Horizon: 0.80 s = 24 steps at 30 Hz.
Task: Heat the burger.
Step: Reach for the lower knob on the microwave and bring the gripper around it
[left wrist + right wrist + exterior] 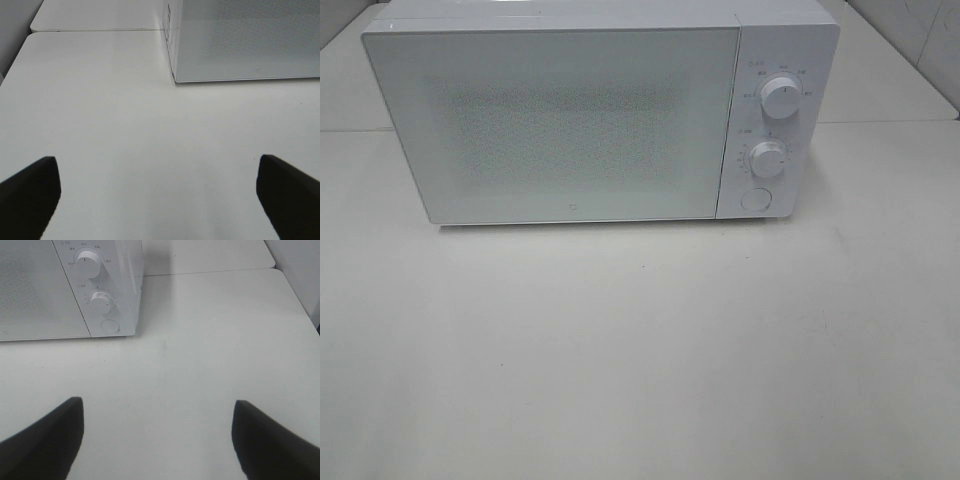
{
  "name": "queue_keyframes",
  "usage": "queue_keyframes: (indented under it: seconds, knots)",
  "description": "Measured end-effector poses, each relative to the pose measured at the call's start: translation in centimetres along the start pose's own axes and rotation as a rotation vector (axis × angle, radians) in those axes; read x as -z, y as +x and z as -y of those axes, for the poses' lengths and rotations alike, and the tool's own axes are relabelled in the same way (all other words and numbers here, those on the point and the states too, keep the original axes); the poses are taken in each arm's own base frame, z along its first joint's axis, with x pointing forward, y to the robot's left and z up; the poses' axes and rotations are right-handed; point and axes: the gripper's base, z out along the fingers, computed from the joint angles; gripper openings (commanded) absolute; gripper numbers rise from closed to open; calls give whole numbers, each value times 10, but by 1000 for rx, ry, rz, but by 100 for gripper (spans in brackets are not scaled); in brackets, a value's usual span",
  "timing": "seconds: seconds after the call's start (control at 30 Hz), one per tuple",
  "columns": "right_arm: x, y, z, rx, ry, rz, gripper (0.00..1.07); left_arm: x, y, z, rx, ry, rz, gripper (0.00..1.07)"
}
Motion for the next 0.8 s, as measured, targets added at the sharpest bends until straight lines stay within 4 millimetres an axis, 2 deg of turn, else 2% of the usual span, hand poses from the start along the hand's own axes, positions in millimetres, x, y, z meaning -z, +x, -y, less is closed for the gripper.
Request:
queue_keyframes:
  seconds: [0.33,0.4,0.8]
  knots:
    - [-36,-16,-4,8,-7,-25,76,0,0,0,0,0,0,101]
    - [-51,-21,-6,11,-10,-28,76,0,0,0,0,0,0,101]
    - [-82,-31,-9,15,-25,4,76,0,0,0,0,0,0,101]
